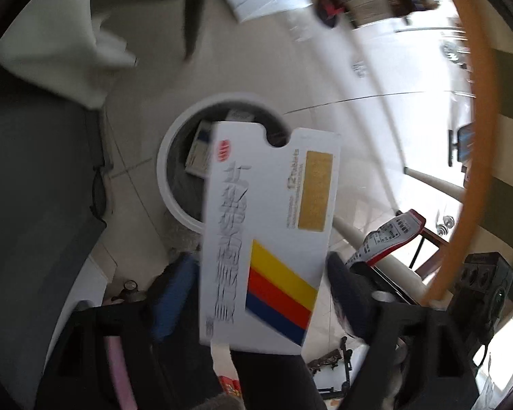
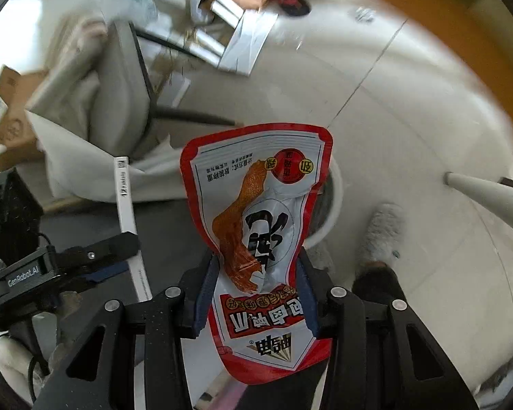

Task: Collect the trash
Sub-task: 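Carry the box and packet to the white bin and open both tools, then move both tools back up to the table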

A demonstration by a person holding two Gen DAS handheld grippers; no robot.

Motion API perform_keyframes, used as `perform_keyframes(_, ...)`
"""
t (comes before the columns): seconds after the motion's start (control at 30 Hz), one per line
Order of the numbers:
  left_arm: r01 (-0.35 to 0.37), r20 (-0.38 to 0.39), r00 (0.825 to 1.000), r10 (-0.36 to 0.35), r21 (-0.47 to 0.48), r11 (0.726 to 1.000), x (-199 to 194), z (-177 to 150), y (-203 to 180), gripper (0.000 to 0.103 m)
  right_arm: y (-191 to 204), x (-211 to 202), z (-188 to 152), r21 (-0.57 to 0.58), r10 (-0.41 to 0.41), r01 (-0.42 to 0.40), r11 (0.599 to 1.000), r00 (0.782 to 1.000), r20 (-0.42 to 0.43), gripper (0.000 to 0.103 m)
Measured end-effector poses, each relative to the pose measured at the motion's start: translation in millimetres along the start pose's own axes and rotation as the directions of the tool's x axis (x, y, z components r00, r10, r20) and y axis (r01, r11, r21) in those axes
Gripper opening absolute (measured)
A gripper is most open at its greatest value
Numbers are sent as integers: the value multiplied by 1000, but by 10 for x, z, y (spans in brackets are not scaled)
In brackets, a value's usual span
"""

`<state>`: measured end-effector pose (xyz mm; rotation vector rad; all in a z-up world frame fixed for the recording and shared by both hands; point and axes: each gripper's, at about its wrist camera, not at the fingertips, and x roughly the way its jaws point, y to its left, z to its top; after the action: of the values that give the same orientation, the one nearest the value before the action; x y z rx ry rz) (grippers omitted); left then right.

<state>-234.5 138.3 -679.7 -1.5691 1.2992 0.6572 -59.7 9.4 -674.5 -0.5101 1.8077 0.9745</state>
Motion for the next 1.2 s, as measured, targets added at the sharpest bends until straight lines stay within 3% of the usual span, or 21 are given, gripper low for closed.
perform_keyframes(0.03,-16,0,1000,17,-7,1000,130,44,77,100,-66,273,40,-5,17,-17,1000,999,-31,54)
perform_keyframes(0.17,-143,59,988,143,9,990,343,120,205,100,-239,850,130,-37,16,-20,999,996,-83,93)
perform_keyframes(0.2,-172,90,981,170,15,985,357,110,205,101,-254,916,133,-57,-17,13,998,997,-77,95)
perform_keyframes(0.27,-295,165,945,284,47,954,377,25,193,101,-302,992,139,-84,-97,91,992,993,-69,96)
perform_keyframes(0.37,-408,213,898,385,74,910,380,-77,169,101,-284,999,128,-108,-189,183,977,981,-51,99)
perform_keyframes(0.43,-430,213,889,405,82,899,382,-135,191,101,-237,941,117,-138,-255,250,959,967,-21,100)
perform_keyframes(0.6,-475,249,862,441,92,875,202,-261,125,101,-111,781,114,-172,-319,318,932,947,22,100)
perform_keyframes(0.73,-497,273,849,454,117,860,0,-361,-42,101,25,609,97,-184,-347,350,919,937,46,100)
perform_keyframes(1.2,-467,318,857,405,150,871,-941,-1054,-563,101,524,-717,-296,-195,-335,352,916,935,114,100)
